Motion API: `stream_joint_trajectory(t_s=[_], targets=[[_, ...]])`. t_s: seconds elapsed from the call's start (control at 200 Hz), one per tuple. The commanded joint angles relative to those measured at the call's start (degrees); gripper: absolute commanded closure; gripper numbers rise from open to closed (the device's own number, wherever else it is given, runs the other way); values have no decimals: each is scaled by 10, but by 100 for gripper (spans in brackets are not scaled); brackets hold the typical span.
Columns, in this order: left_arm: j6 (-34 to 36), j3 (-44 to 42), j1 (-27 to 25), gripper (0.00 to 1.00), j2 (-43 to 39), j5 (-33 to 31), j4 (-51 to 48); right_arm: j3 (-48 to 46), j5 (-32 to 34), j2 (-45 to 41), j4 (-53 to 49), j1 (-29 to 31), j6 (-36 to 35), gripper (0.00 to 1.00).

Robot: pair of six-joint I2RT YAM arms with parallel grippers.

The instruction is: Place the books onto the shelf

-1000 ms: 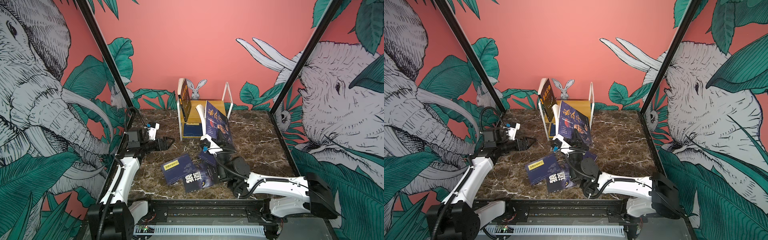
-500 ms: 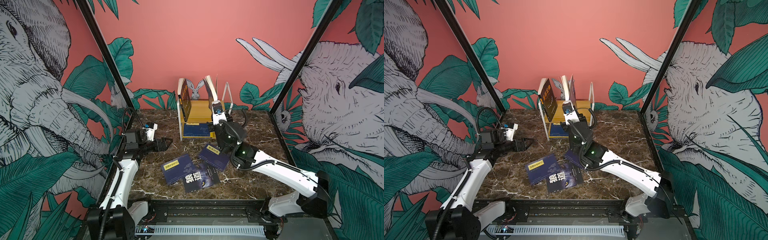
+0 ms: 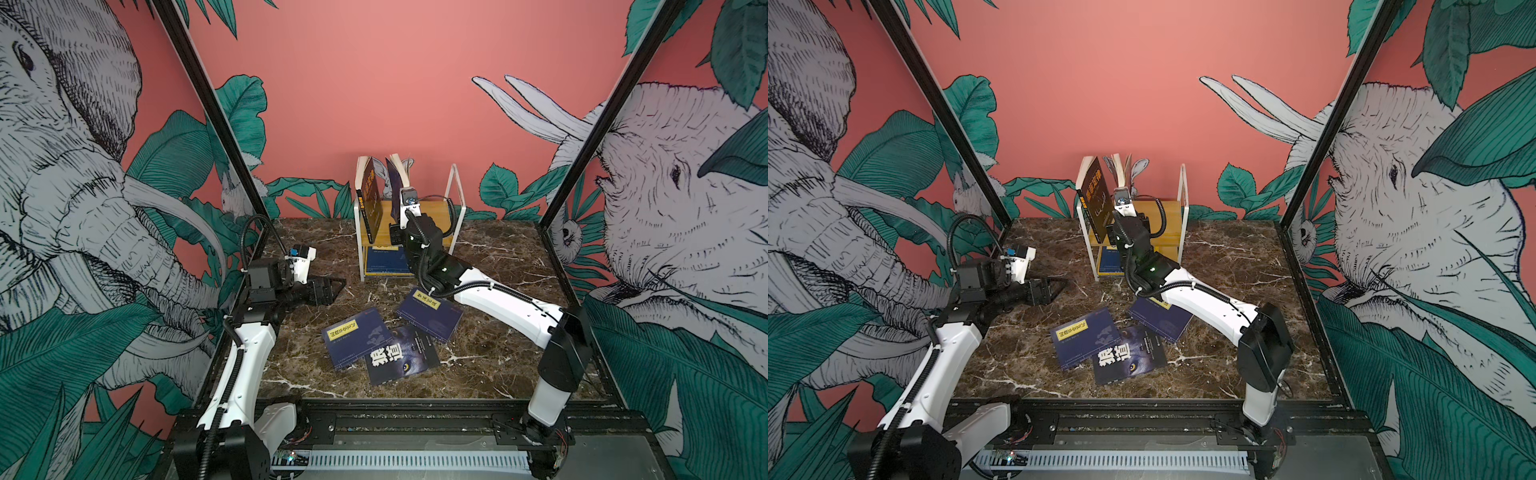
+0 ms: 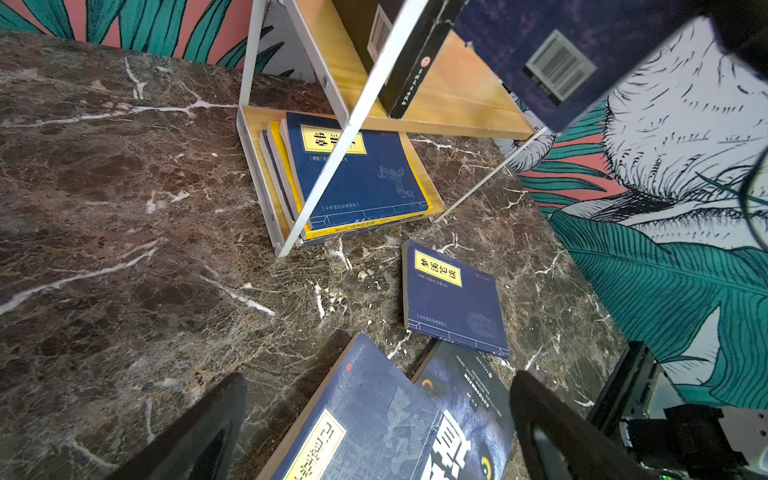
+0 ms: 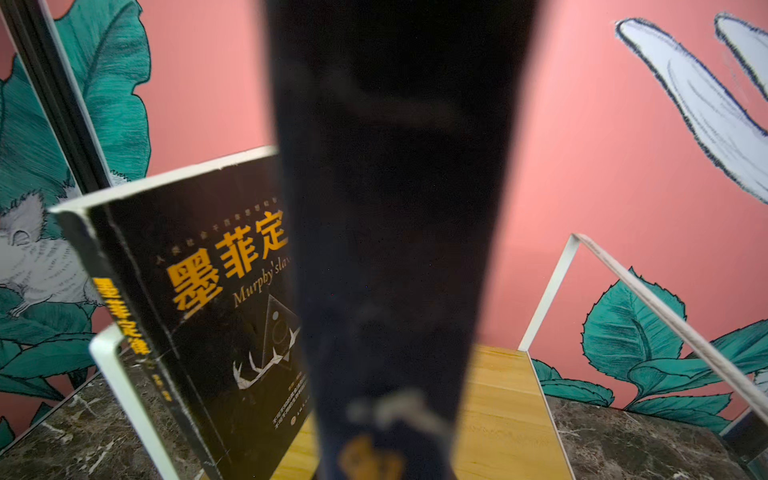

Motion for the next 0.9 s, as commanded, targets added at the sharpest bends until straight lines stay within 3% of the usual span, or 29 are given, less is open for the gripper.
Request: stream_joint_trajectory(t_s=[0.0,0.42,0.895], targets=[[31,-6,1,1,-12,23,0,50,18,6,51,-8,43,100],[21,-13,-2,1,-8,30,19,115,6,99,41,-18,75,100],[22,-19,-2,1,-3,39,25,139,-40,134,27,-19,107,100]])
